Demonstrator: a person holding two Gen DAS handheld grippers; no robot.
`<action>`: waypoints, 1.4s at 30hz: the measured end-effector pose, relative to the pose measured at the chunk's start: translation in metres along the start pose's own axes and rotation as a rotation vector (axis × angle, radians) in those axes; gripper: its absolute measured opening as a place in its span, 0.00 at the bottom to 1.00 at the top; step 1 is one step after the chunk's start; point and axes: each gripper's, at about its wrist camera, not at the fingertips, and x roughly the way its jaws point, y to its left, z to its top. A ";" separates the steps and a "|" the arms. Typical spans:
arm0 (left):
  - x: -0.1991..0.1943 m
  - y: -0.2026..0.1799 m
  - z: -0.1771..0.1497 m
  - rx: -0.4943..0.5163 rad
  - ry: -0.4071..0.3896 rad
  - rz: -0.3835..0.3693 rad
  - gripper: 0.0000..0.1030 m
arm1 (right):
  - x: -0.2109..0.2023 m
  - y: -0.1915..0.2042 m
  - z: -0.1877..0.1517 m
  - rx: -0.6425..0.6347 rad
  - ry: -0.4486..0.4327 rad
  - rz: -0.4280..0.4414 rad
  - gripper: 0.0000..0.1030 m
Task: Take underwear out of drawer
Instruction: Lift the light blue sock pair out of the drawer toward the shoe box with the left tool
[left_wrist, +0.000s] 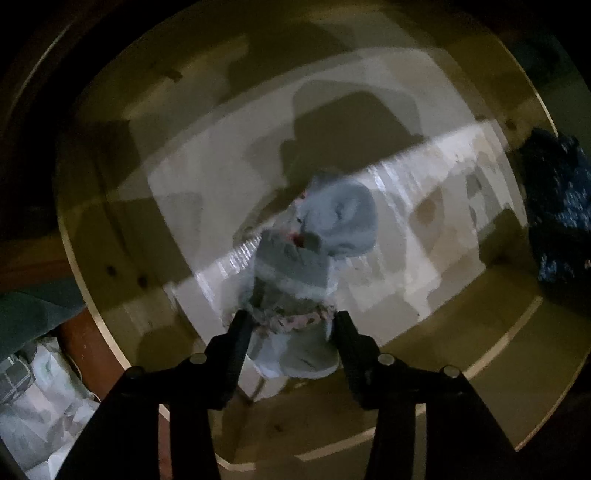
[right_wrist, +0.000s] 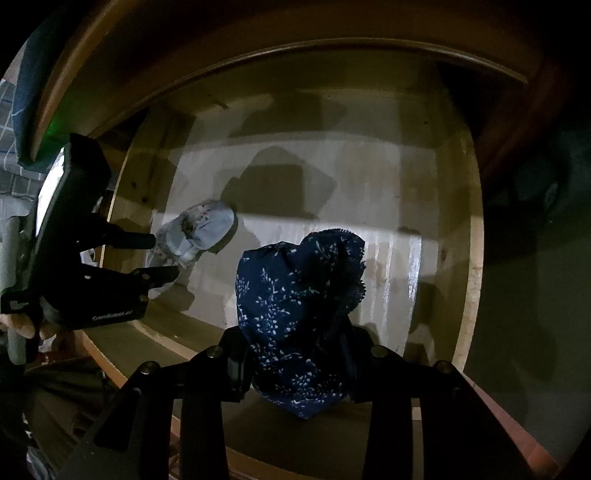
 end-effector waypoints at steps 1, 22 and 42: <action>0.001 0.000 0.002 -0.003 0.000 0.002 0.48 | 0.000 0.000 0.000 0.000 0.001 0.001 0.35; 0.016 -0.023 0.039 -0.101 0.073 0.003 0.24 | 0.011 0.004 0.001 -0.013 0.035 -0.034 0.35; -0.057 -0.018 -0.012 -0.161 -0.076 -0.088 0.22 | 0.022 0.008 0.004 -0.006 0.048 -0.071 0.35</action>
